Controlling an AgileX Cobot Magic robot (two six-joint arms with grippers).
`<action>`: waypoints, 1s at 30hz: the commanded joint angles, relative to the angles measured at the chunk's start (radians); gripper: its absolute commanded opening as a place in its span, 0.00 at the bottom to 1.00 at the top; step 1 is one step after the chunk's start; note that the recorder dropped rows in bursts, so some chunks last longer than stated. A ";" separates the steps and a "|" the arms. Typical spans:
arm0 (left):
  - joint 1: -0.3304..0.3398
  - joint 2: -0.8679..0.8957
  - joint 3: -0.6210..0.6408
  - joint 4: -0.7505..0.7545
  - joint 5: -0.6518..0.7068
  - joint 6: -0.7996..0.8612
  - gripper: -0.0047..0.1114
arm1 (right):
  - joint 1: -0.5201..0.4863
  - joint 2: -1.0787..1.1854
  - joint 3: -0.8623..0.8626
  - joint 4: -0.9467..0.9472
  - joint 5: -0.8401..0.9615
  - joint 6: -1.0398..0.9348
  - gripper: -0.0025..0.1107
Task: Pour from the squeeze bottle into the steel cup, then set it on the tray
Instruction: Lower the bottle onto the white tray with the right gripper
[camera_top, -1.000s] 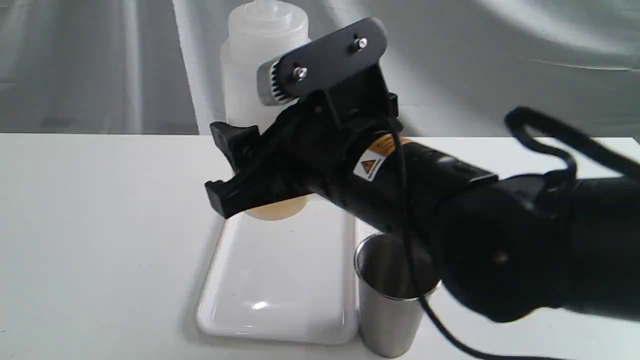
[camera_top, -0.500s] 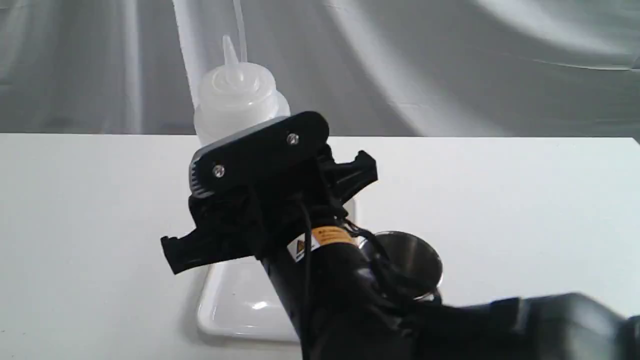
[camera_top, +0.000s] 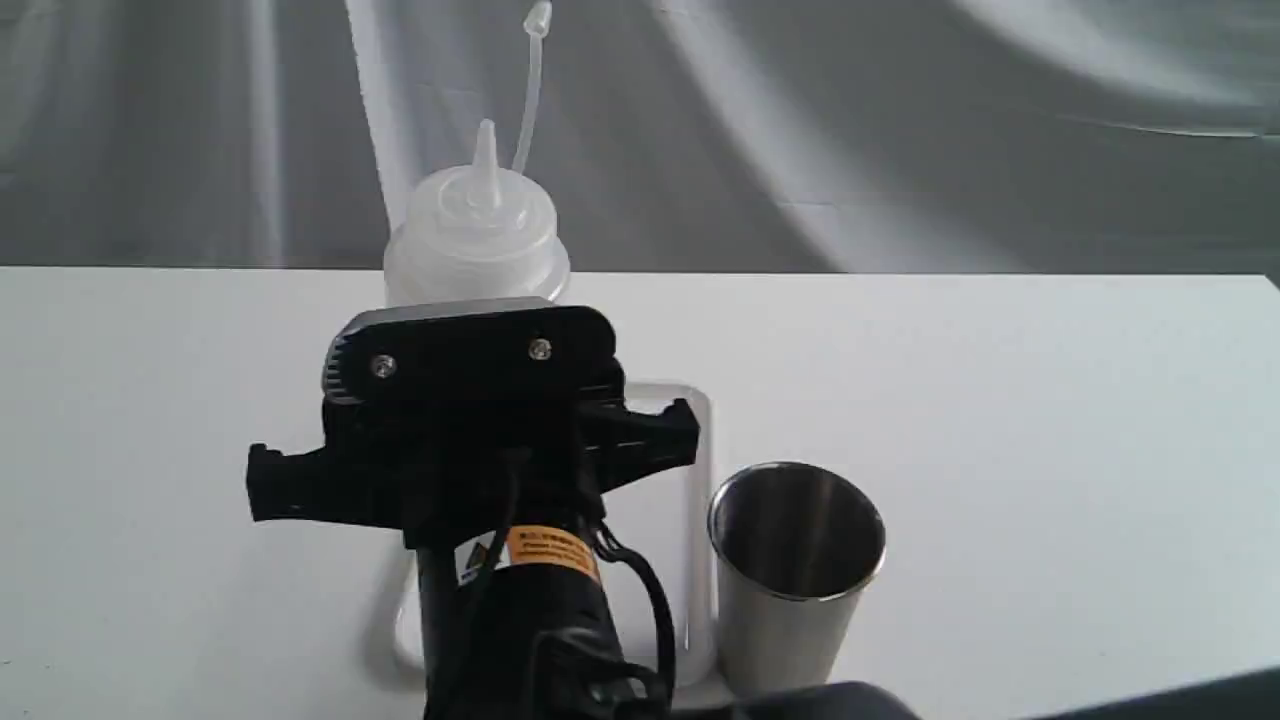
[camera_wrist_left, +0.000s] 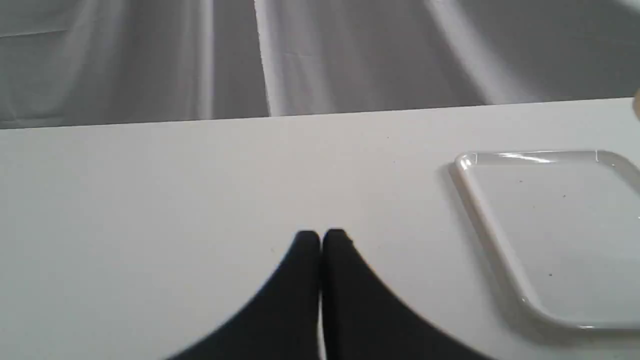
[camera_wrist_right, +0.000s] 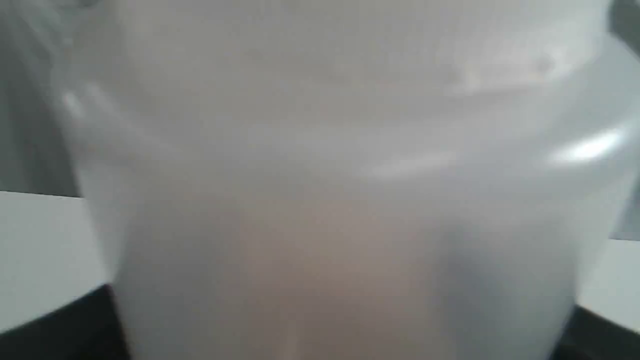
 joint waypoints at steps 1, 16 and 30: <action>0.002 -0.003 0.004 -0.001 -0.008 -0.005 0.04 | 0.001 0.038 -0.049 0.001 -0.035 -0.020 0.02; 0.002 -0.003 0.004 -0.001 -0.008 -0.003 0.04 | -0.004 0.223 -0.199 0.015 -0.135 -0.042 0.02; 0.002 -0.003 0.004 -0.001 -0.008 -0.004 0.04 | -0.058 0.365 -0.336 0.020 -0.145 -0.068 0.02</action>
